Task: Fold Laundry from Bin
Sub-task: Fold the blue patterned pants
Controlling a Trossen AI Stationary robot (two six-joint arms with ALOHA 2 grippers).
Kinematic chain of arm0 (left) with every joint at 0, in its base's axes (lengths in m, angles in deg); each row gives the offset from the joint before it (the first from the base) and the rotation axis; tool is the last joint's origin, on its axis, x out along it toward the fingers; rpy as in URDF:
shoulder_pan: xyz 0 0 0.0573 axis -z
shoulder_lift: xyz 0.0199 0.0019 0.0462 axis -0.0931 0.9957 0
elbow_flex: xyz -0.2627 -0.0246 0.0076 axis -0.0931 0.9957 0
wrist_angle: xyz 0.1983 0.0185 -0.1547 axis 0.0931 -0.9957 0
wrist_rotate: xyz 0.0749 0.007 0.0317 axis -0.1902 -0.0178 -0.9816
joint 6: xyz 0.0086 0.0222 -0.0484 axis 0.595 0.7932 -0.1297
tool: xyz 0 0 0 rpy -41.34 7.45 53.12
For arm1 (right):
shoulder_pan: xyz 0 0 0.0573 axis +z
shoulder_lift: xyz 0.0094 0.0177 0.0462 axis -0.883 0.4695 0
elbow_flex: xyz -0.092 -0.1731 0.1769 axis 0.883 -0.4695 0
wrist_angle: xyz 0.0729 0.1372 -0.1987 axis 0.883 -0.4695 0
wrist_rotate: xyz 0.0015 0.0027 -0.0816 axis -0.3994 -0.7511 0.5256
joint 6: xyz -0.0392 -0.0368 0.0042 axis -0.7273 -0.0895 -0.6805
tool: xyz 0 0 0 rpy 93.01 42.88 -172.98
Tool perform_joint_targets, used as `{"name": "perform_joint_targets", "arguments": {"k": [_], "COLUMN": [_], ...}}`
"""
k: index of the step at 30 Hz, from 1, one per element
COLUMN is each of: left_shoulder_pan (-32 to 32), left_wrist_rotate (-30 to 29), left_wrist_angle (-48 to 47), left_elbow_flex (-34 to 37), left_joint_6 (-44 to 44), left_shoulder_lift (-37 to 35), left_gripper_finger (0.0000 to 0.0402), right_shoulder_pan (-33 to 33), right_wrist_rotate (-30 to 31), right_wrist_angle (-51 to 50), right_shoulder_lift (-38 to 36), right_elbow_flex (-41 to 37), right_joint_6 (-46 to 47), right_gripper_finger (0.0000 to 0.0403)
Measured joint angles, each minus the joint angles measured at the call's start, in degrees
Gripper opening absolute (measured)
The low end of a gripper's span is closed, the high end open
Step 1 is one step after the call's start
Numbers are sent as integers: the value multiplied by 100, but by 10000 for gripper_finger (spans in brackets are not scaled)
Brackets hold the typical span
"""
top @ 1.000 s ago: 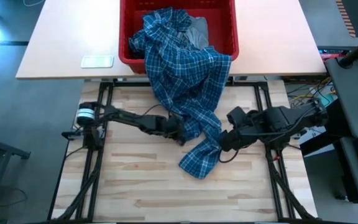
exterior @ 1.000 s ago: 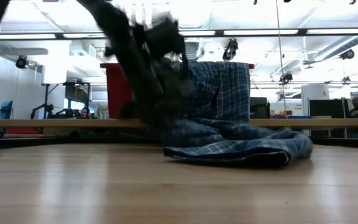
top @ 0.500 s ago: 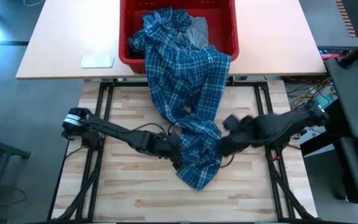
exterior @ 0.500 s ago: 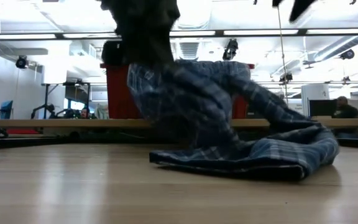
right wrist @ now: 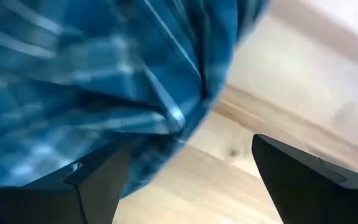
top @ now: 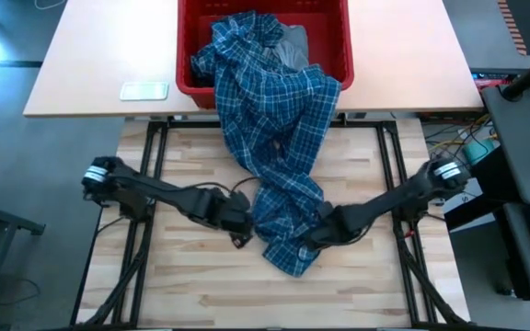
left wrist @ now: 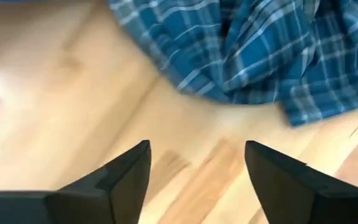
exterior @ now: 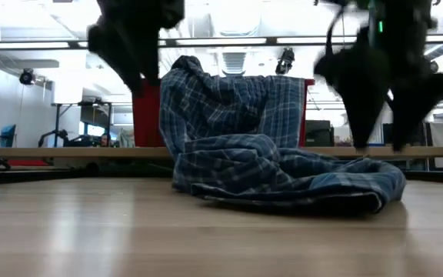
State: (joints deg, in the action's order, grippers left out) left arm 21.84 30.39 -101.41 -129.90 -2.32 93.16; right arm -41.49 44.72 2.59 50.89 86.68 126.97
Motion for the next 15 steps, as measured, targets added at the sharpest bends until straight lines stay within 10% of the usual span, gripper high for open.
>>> {"name": "perform_joint_targets", "arguments": {"k": [9,15], "left_shoulder_pan": [326,520], "left_wrist_rotate": [-789,-1091], "left_wrist_angle": [-715,-642], "left_elbow_flex": [378,869], "left_joint_6": [-545,-929], "left_shoulder_lift": [-1002,-1450], "left_gripper_finger": [261,261], "right_shoulder_pan": [-1,-9], "right_wrist_rotate": [-354,-226], "right_wrist_angle": [824,833], "right_shoulder_lift": [824,1026], "right_elbow_flex": [-86,233], "right_joint_6": [114,20], "right_gripper_finger": [321,228]}}
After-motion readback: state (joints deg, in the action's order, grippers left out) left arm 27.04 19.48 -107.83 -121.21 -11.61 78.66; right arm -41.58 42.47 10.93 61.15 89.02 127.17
